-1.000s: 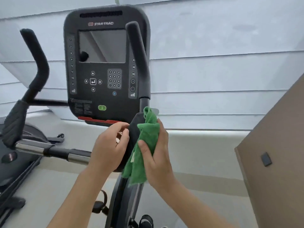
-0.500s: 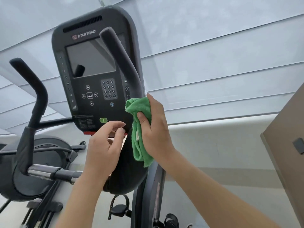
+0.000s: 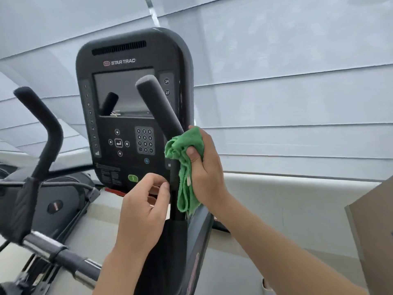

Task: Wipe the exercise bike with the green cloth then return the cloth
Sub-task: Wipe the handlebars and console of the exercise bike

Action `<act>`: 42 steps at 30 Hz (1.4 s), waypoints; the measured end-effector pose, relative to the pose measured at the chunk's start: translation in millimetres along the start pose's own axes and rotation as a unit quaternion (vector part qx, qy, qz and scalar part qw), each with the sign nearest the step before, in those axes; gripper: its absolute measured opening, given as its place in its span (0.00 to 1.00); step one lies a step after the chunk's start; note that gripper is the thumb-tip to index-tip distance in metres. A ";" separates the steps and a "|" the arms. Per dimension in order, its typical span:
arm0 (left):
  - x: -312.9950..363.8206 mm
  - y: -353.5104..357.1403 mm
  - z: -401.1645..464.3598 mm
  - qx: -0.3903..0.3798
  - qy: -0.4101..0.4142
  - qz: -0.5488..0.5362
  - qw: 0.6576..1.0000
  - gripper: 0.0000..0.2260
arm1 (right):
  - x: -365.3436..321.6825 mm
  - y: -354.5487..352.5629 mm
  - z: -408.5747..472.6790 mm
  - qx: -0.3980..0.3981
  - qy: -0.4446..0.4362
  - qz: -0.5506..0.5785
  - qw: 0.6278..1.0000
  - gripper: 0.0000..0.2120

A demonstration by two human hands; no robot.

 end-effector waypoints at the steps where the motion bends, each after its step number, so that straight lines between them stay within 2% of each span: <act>1: 2.2 1.8 -0.2 0.007 0.001 0.005 1.000 0.04 | 1.8 -0.4 9.7 -0.009 -0.009 0.003 1.000 0.17; 7: 7.5 13.3 -3.7 0.023 -0.011 -0.003 1.000 0.08 | -0.4 -1.2 57.8 -0.086 -0.065 0.043 0.993 0.18; 12: 7.8 12.4 -4.0 0.058 -0.041 0.009 0.997 0.07 | -42.7 19.2 125.1 -0.123 -0.164 0.060 0.977 0.17; 15: 10.3 11.8 -3.5 0.072 -0.043 0.031 0.996 0.06 | -58.0 30.3 147.5 -0.134 -0.186 0.061 0.971 0.13; 20: 7.3 10.3 -5.2 0.114 -0.061 0.030 0.991 0.10 | -40.3 18.3 125.5 -0.151 -0.185 0.058 0.969 0.18; 25: 6.7 11.6 -4.7 0.129 -0.065 0.036 0.989 0.12 | -9.7 1.8 82.4 -0.127 -0.118 0.053 0.983 0.21; 35: 10.8 10.9 -9.3 0.154 -0.032 0.043 0.987 0.17 | -17.0 -6.5 40.8 -0.081 -0.126 -0.033 0.988 0.31; 39: 11.6 9.6 -13.5 0.139 -0.018 0.056 0.988 0.13 | -24.2 -4.1 21.9 -0.052 -0.128 -0.080 0.987 0.31; 42: 7.5 6.5 -22.9 0.098 -0.003 0.058 0.994 0.07 | -28.9 -3.4 7.3 -0.041 -0.113 -0.117 0.986 0.32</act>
Point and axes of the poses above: each hand's wrist, its own z-axis towards the middle knuckle, its own y-axis out of the palm, x = y × z, the point moved 4 cm from there along z, towards the middle knuckle, and after that the axes turned 14 degrees about -y, right-handed, at the moved point
